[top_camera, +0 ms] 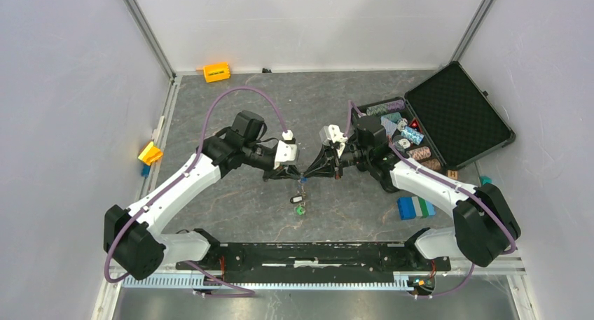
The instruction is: Put the keys on the keyring
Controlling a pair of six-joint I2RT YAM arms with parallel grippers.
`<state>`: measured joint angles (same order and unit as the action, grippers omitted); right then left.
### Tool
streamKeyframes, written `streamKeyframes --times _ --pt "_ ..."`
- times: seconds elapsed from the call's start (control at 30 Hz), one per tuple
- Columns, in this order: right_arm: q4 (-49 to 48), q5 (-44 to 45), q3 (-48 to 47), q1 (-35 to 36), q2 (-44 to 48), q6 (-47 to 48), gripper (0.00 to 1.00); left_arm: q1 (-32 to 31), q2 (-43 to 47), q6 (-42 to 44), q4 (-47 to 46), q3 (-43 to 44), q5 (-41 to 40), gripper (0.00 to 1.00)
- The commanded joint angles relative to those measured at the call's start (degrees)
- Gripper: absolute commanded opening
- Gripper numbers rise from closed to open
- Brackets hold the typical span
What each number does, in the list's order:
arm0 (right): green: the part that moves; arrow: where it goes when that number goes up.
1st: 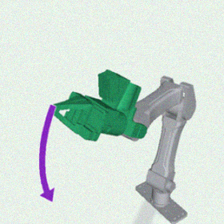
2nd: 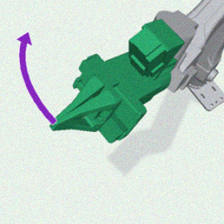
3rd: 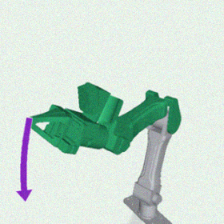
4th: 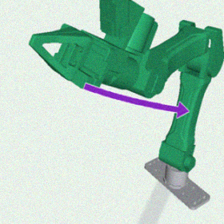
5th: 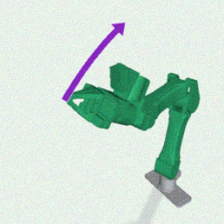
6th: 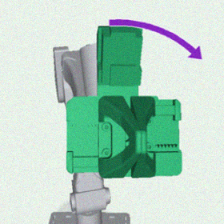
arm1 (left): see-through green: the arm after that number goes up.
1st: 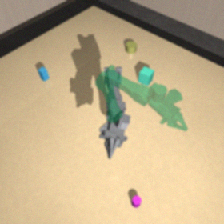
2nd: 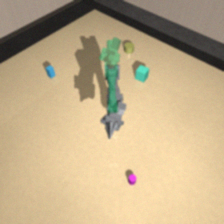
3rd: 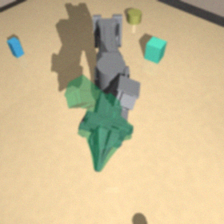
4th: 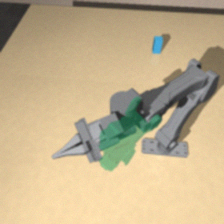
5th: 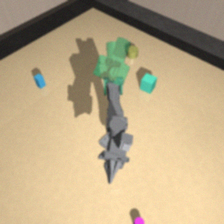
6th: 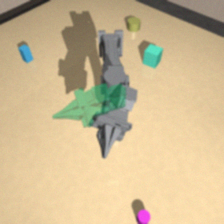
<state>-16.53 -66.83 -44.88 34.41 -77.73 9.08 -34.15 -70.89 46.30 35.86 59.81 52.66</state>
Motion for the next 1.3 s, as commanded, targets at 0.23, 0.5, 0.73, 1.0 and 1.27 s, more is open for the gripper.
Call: streamKeyframes --times 0.23,0.5,0.73,1.0,1.27 --pt "-2.3 0.1 -2.7 0.3 0.2 -0.1 0.00 -0.6 -0.8 -0.8 -1.4 1.2 1.3 0.07" --pt "0.6 2.2 -3.0 0.4 0.1 3.4 0.00 -0.7 0.0 -4.6 -1.4 2.9 -1.2 0.02" --pt "3.0 3.5 -3.0 0.6 0.0 6.7 0.00 -0.7 2.5 -9.5 -5.9 2.9 -2.8 0.02" --pt "2.7 4.2 -2.1 1.1 -0.1 7.4 0.00 -0.7 3.7 -13.1 -9.5 1.7 -3.4 0.02" --pt "3.4 4.6 -3.0 1.1 -0.1 7.3 0.14 -4.0 3.2 -10.6 -6.7 1.6 -12.3 0.02"
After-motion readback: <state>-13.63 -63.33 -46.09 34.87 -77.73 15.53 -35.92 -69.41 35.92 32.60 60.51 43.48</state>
